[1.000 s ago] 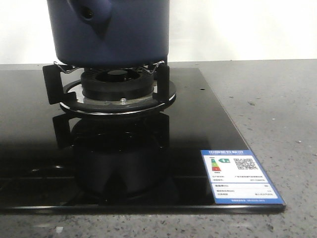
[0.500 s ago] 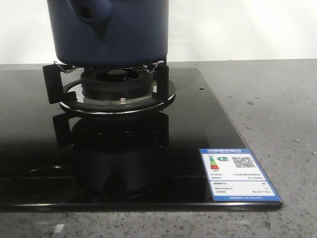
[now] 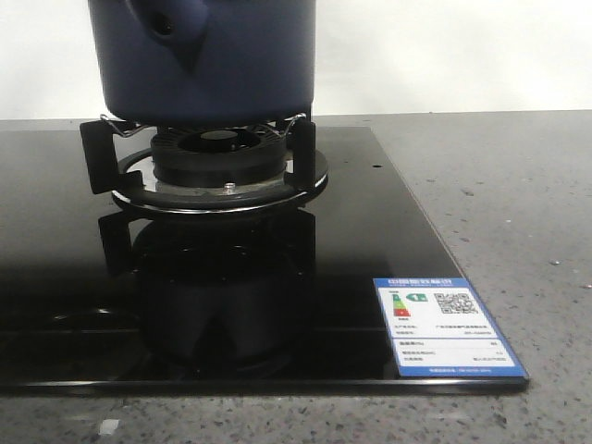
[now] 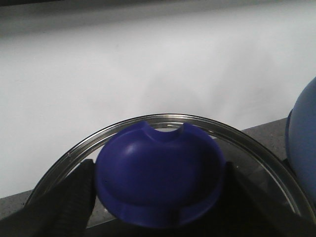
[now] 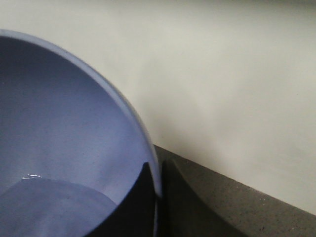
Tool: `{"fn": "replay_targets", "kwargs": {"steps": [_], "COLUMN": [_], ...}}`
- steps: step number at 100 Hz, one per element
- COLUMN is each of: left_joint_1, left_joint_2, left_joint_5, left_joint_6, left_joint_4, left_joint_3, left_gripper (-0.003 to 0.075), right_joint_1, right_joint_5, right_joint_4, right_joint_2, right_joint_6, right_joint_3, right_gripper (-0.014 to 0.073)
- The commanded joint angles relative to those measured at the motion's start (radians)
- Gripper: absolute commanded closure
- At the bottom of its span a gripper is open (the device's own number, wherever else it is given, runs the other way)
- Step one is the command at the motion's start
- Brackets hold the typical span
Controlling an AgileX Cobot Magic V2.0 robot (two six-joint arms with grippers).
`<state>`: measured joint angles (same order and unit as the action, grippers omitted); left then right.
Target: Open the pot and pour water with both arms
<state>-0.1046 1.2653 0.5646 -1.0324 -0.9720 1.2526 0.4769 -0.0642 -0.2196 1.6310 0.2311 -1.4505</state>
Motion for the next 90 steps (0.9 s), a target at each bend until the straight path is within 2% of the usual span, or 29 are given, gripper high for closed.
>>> {"fn": "replay_targets", "kwargs": {"steps": [1,40,58,90], "left_joint_1": [-0.002,-0.002,-0.002,-0.002], "left_joint_2": [-0.028,-0.028,-0.028,-0.028], "left_joint_5": [-0.056,-0.056,-0.056,-0.056], "left_joint_6": [0.001,0.001,0.001,0.001], "left_joint_4": [-0.058,-0.059,-0.059,-0.059], "left_joint_3": [0.041,0.041,0.041,0.041], "left_gripper": [0.0337,0.0337,0.0337,0.0337], "right_joint_1": [0.009,0.041,0.041,0.041], "right_joint_5": [0.238,0.659,0.778,0.889], "right_joint_4": [-0.007,0.021,0.041,0.084], "right_joint_2": [-0.067,-0.067,-0.067,-0.067], "right_joint_6": [0.009,0.009,0.007,0.003], "right_joint_3": [0.039,0.214,0.239,0.24], "right_gripper": [0.0654,0.0657,0.0657,0.0657]}}
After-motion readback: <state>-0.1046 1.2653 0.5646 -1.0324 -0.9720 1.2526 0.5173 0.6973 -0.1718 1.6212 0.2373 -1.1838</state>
